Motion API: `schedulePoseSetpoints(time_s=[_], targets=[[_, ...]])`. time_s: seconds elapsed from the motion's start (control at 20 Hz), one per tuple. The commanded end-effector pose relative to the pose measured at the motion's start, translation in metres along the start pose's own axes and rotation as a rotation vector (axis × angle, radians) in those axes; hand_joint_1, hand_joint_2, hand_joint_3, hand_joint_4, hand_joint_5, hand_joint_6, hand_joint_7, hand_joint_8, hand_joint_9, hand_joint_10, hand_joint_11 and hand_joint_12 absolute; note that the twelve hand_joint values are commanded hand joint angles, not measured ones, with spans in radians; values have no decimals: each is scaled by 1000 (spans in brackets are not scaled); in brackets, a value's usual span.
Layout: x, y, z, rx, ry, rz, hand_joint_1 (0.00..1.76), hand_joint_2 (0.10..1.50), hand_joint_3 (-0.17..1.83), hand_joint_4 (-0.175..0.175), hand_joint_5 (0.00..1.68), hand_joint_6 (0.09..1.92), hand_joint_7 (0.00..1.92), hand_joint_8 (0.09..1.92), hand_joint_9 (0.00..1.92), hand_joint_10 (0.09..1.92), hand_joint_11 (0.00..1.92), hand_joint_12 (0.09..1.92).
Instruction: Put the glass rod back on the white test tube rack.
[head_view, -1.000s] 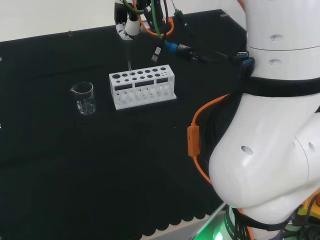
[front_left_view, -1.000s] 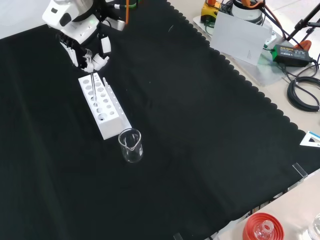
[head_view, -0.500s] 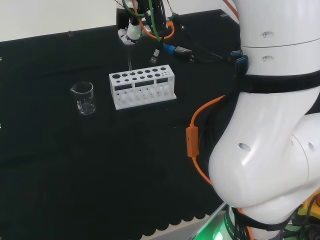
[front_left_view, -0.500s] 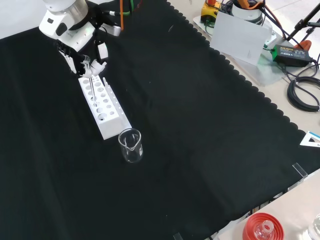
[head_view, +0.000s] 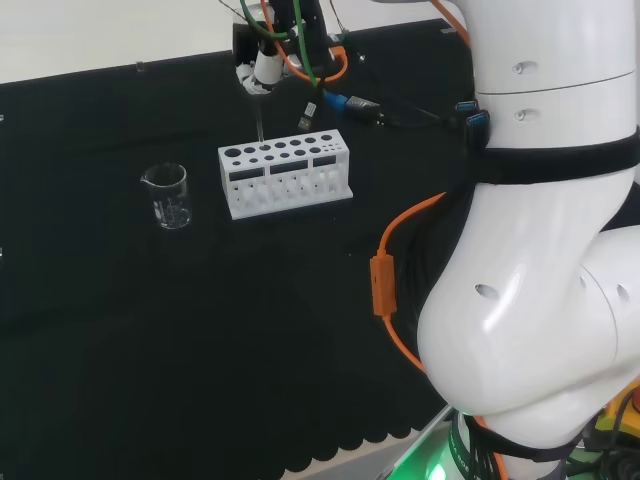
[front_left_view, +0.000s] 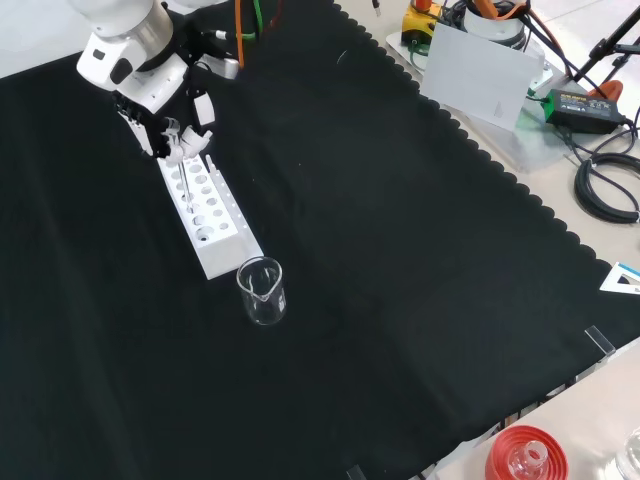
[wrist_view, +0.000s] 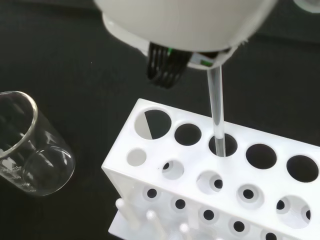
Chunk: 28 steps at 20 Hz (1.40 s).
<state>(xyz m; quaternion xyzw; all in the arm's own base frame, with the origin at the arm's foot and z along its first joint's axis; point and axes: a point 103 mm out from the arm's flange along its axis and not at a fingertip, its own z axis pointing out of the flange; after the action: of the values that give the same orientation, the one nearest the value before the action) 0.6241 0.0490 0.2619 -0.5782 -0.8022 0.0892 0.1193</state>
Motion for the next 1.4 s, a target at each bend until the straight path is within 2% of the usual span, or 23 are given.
schedulePoseSetpoints(time_s=[0.05,0.85,1.4], targets=[[2,4,2,8,-5,-3,1335,496,946,-175,1185,799,1429,716,1706,527,1604,708],[-5,10,6,18,-5,-5,1335,495,947,-175,1185,800,1429,716,1705,530,1604,709],[-11,5,4,3,14,-15,1335,500,942,-175,1181,804,1425,720,1701,532,1602,710]])
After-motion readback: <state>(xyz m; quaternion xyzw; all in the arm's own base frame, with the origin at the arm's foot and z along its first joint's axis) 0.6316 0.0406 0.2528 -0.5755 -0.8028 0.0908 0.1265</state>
